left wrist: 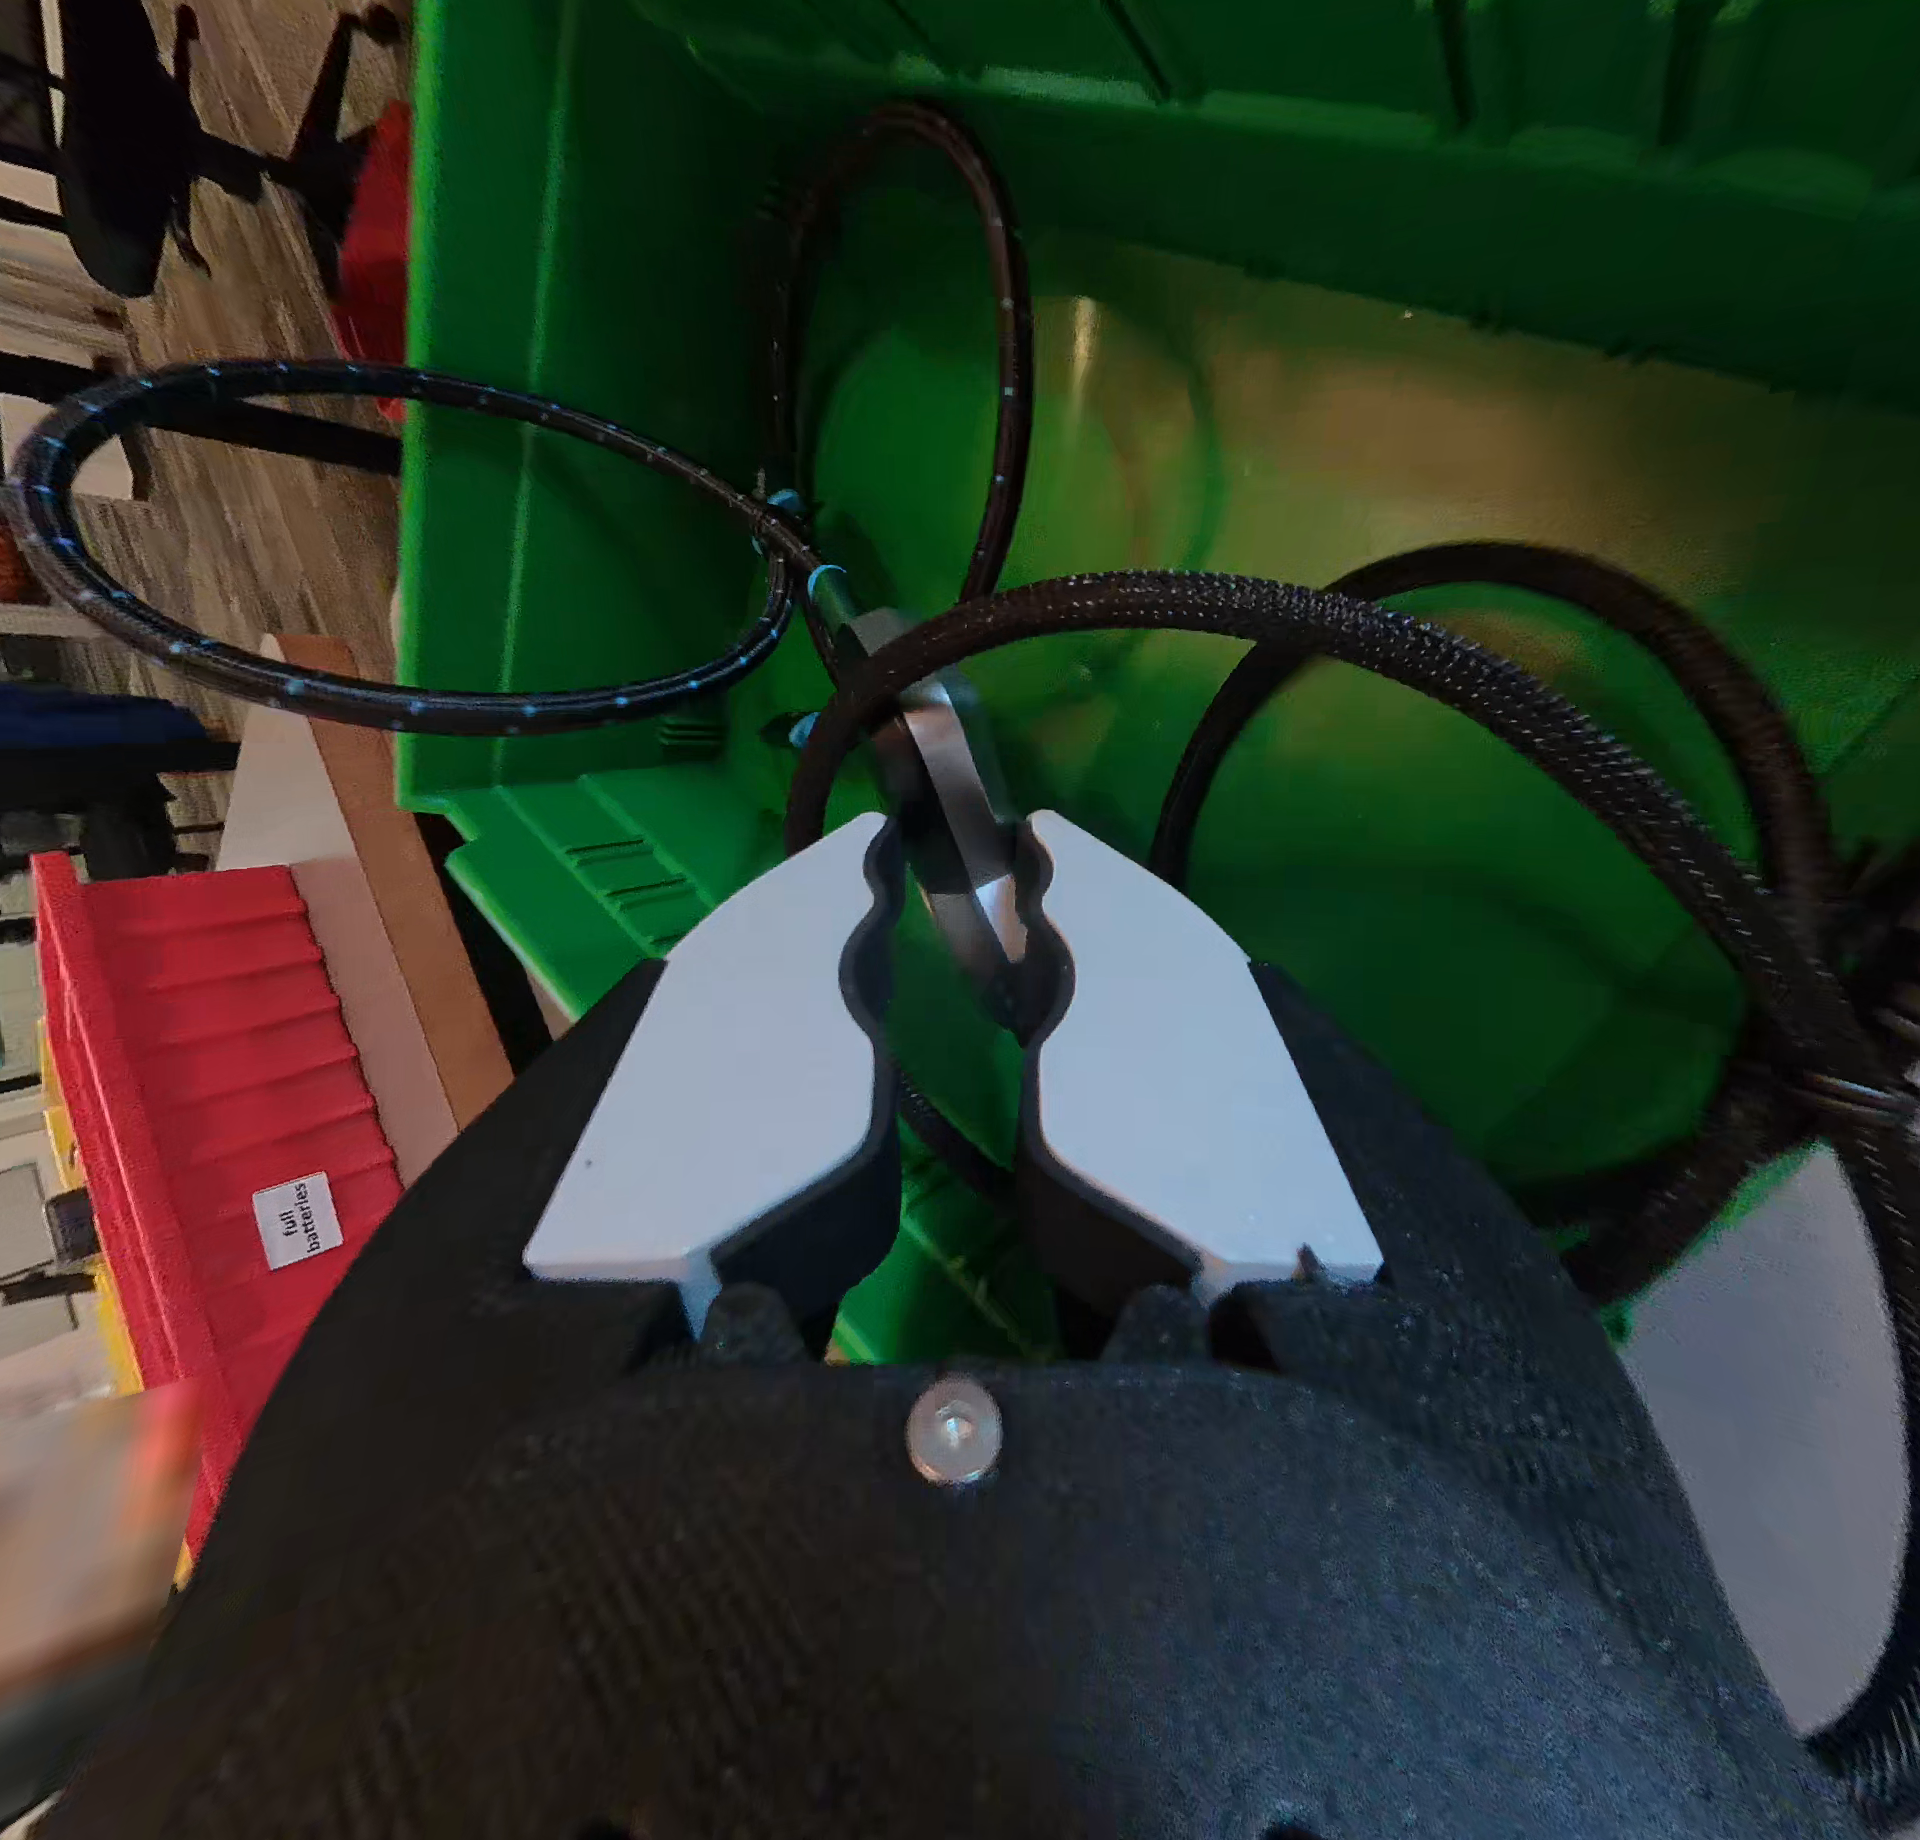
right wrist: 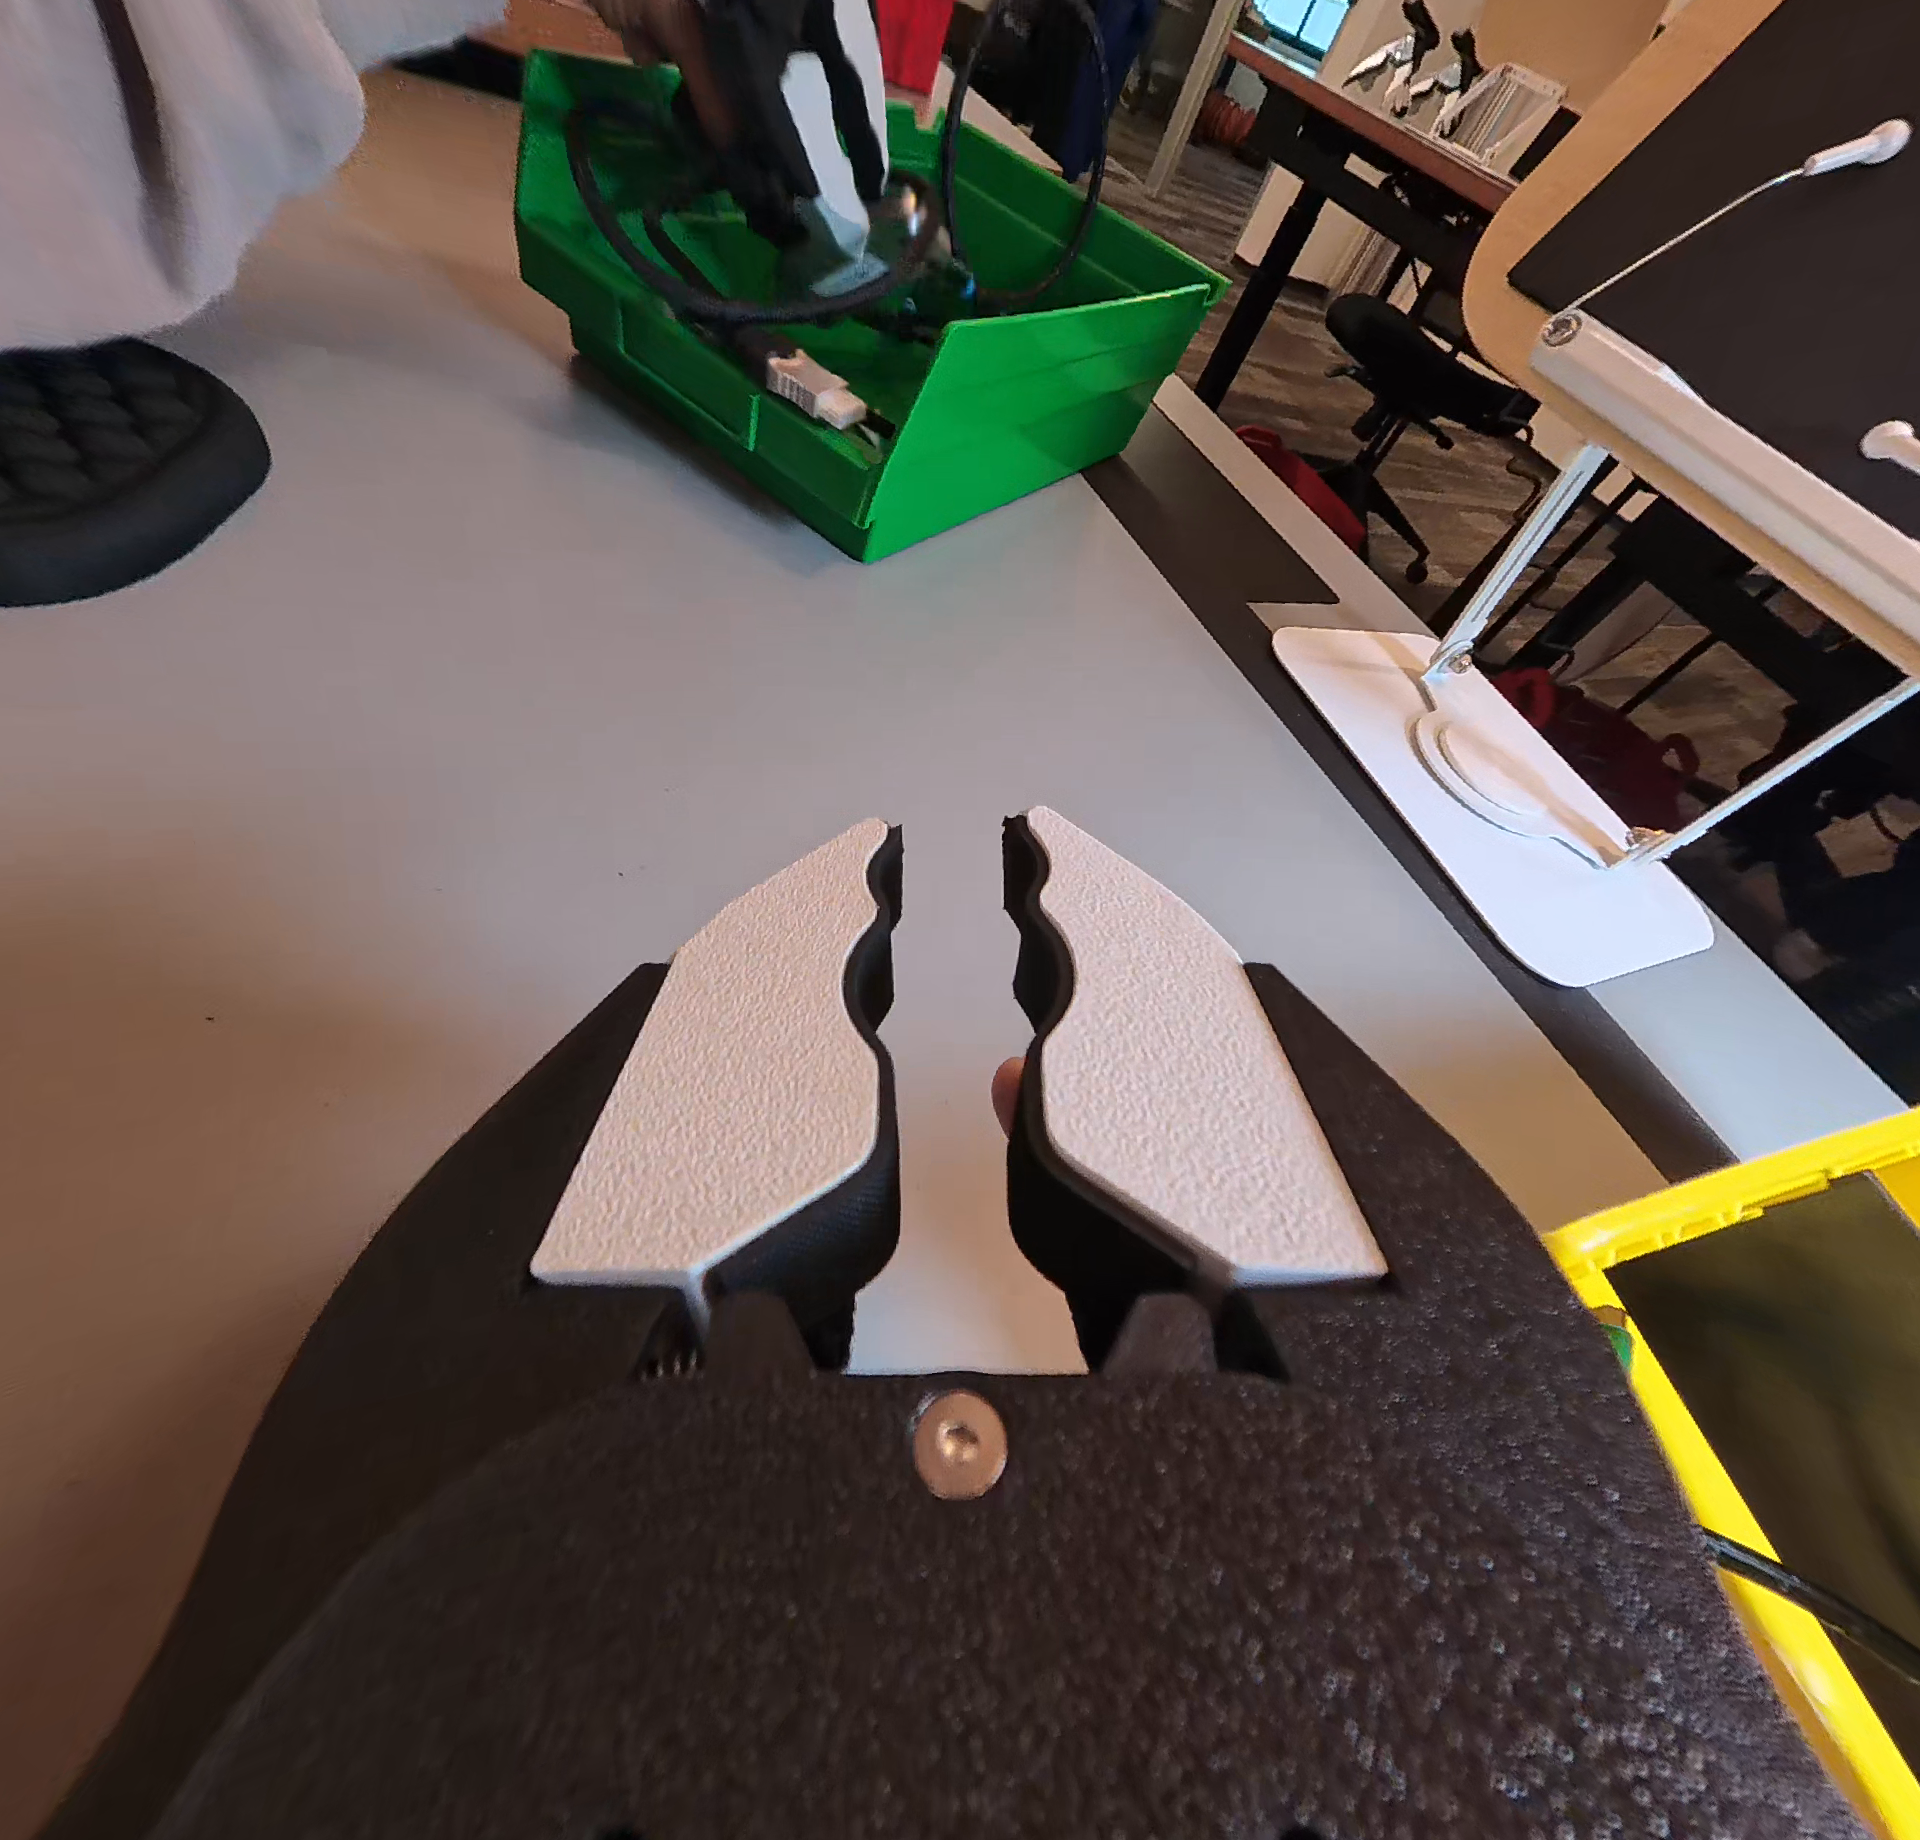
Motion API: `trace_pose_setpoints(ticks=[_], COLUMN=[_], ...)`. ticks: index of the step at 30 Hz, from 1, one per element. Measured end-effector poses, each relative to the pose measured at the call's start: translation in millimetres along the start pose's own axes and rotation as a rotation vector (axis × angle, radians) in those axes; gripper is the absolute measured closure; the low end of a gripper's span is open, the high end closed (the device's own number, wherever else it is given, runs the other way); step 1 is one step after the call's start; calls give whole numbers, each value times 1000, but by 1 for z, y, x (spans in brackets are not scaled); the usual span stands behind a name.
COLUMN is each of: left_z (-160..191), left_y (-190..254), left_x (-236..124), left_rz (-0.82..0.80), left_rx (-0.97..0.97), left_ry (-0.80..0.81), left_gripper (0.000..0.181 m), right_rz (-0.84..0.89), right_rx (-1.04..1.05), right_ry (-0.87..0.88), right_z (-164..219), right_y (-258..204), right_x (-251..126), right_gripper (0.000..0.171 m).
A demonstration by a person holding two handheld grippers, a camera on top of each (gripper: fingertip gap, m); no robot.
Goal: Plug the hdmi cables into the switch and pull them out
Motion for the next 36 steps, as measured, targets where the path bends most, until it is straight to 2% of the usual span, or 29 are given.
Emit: trace_pose_setpoints(ticks=[5,9,12,16,20,24,27,30,36], left_z=[3,1,-6,-22,-39,-54,-63,-67,-75], left_y=[-15,-25,-26,-12,13,48,71,89,97], left_x=[-54,-108,-152,-206,-246,-270,-280,-284,-267], left_rz=[20,1,-26,-5,145,346,500,635,690], left_rx=[-21,-48,-46,20,89,211,269,316,337], left_ry=[119,336,566,950,1281,1507,1627,1684,1637], left_gripper=[161,161,161,160,161,161,161,161,161], right_rz=[2,5,4,-4,5,-69,-163,-192,-177], right_rx=[-8,-6,-2,13,41,10,-32,-94,-137], right_ry=[-6,-4,3,32,226,462,497,498,482], right_z=[1,1,1,-3,-42,-121,-163,-172,-166], right_y=[0,-1,-1,-2,11,29,30,25,21], right_x=[1,1,2,2,-15,-52,-69,-75,-85], right_gripper=[153,153,153,153,153,153,143,145,145])
Point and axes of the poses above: each gripper's, where its closed fingertips meet, x out along the fingers, z out of its underside, y = z × x across the jaws, the point moved 8 cm from there along -x, back along the fingers
